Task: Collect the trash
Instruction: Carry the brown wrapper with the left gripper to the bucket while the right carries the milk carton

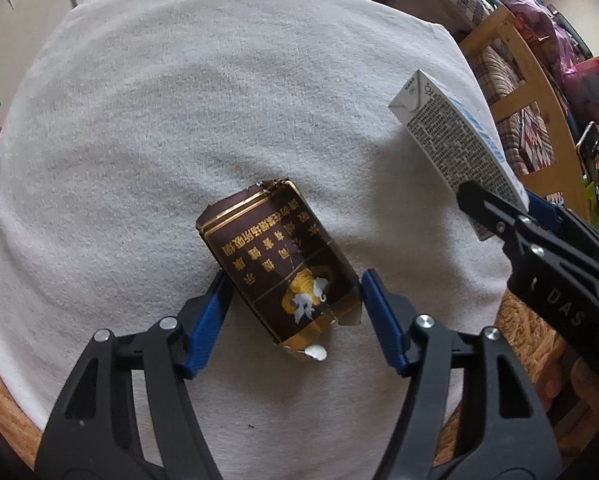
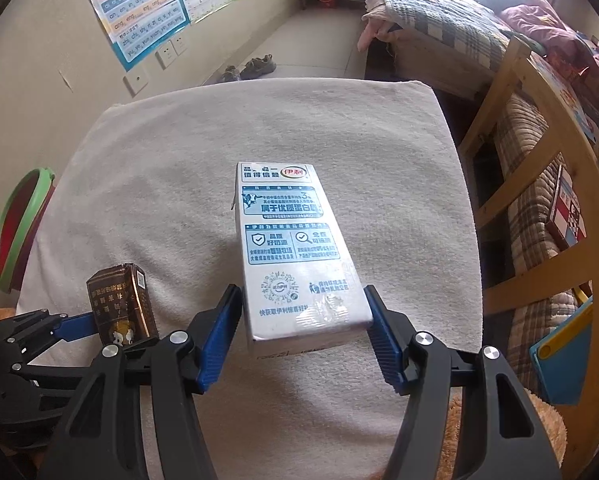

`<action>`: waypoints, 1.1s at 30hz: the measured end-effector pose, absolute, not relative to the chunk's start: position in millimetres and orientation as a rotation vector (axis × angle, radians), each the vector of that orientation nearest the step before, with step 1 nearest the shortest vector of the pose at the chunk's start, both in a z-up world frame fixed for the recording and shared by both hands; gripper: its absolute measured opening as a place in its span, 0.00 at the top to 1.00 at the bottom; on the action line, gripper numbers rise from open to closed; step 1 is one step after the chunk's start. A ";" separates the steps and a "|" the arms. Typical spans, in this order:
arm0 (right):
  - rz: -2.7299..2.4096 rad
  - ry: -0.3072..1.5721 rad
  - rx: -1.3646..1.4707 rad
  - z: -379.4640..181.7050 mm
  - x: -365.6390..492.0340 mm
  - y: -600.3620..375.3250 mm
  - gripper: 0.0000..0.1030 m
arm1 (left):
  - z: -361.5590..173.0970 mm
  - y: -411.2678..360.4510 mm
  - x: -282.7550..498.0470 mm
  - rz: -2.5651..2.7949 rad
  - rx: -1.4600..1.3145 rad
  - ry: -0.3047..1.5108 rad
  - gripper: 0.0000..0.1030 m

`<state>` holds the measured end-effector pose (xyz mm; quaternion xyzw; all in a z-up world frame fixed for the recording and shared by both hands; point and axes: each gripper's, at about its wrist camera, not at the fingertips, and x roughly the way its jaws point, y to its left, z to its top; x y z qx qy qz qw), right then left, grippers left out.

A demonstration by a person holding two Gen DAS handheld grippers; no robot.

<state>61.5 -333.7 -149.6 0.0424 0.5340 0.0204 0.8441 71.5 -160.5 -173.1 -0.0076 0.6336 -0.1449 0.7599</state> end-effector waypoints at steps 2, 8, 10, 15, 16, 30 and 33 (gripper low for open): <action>0.042 1.126 0.091 -149.6 61.5 -333.7 0.42 | -172.7 -160.2 70.2 -0.319 -0.005 1.375 0.38; 0.038 1.133 0.101 -151.8 62.2 -335.2 0.42 | -171.6 -147.9 67.9 -0.308 -0.006 1.371 0.38; 0.037 1.136 0.100 -152.6 62.1 -334.6 0.42 | -168.9 -145.4 68.7 -0.304 -0.024 1.362 0.38; 0.037 1.135 0.108 -153.2 61.8 -334.8 0.42 | -167.6 -145.0 68.4 -0.305 -0.042 1.358 0.43; 0.037 1.135 0.110 -153.2 61.8 -335.0 0.42 | -167.1 -143.8 67.6 -0.306 -0.051 1.357 0.44; 0.061 1.109 0.096 -147.4 60.3 -326.8 0.42 | -129.3 -102.9 67.5 -0.241 -0.072 1.218 0.45; 0.064 1.105 0.086 -146.0 59.8 -322.9 0.43 | -123.1 -94.3 67.8 -0.224 -0.073 1.195 0.45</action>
